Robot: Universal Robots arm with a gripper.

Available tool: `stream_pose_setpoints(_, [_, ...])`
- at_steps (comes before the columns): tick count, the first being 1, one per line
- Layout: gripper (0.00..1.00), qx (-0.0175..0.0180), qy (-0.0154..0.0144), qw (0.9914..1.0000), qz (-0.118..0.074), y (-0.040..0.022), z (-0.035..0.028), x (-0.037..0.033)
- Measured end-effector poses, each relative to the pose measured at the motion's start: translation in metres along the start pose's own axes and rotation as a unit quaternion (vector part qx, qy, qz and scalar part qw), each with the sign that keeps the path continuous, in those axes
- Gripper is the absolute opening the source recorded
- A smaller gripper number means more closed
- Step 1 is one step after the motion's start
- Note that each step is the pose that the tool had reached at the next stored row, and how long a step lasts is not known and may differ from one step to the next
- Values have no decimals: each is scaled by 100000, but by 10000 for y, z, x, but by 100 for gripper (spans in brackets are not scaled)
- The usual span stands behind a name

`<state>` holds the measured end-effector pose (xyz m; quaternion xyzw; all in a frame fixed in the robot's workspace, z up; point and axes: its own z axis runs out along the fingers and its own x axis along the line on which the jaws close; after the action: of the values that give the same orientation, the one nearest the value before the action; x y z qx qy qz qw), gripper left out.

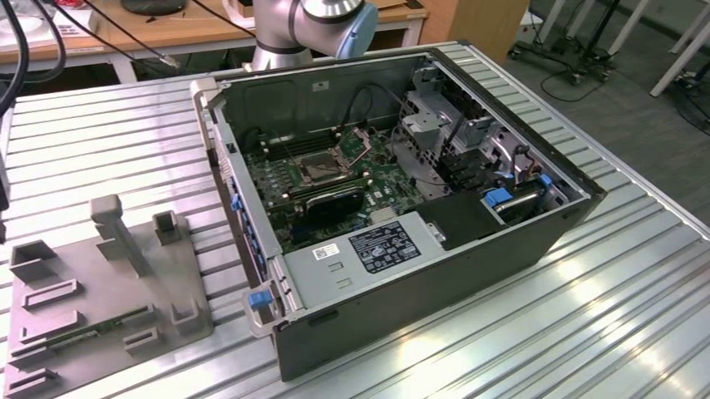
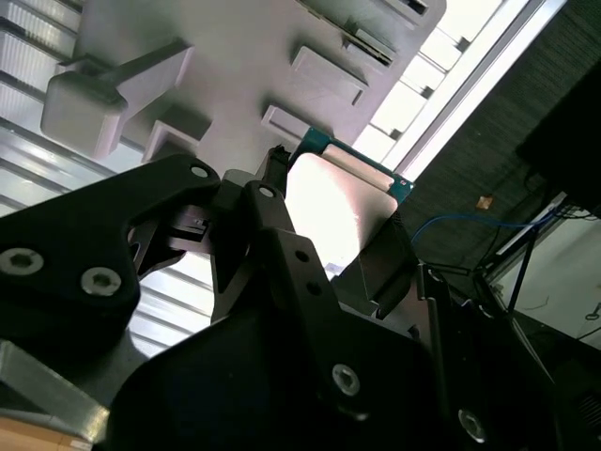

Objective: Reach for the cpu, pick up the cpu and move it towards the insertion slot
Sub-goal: 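Pick up the cpu and move it towards the insertion slot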

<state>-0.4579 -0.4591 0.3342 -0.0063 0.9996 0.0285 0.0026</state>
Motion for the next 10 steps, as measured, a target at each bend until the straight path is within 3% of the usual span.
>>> stream_pose_setpoints(10, [55,-2,-3,100000,1,5,-90,0])
